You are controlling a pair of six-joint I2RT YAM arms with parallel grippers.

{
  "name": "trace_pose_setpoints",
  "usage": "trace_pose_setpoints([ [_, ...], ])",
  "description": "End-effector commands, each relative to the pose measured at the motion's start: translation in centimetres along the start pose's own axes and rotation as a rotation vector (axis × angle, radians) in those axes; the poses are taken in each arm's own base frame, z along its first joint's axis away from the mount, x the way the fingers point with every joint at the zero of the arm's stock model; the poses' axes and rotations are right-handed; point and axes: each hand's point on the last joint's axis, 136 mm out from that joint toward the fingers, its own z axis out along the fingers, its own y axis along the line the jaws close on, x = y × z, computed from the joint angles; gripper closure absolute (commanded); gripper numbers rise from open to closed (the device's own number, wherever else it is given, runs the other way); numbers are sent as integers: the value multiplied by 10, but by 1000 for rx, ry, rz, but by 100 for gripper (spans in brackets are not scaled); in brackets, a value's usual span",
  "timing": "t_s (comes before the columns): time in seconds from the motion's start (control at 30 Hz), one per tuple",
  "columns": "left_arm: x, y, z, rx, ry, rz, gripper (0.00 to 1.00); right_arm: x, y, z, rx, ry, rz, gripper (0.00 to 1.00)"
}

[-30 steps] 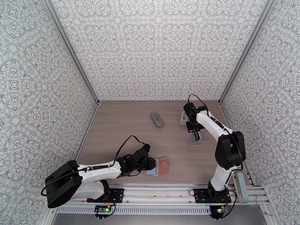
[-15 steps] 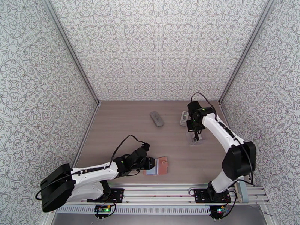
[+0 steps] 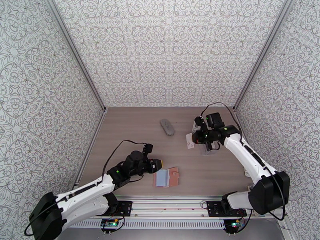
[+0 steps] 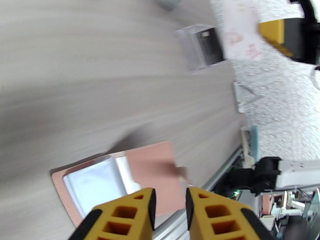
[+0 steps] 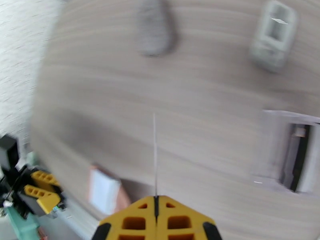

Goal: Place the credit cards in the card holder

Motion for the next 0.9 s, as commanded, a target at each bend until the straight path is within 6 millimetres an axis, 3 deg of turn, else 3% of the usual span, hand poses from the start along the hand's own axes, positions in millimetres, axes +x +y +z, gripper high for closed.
trace_pose_setpoints([
  [0.0, -1, -17, -11, 115, 4, 50, 62, 4, 50, -4, -258, -19, -39, 100],
  [0.33, -5, -42, -30, 300, -29, 104, 44, 32, 116, -13, -594, -19, -97, 100],
  [0.6, -9, -58, -40, 405, -63, 137, 38, 61, 134, -3, -649, 46, -117, 100],
  [0.87, -11, -60, -42, 428, -76, 141, 38, 72, 154, -3, -748, 81, -92, 100],
])
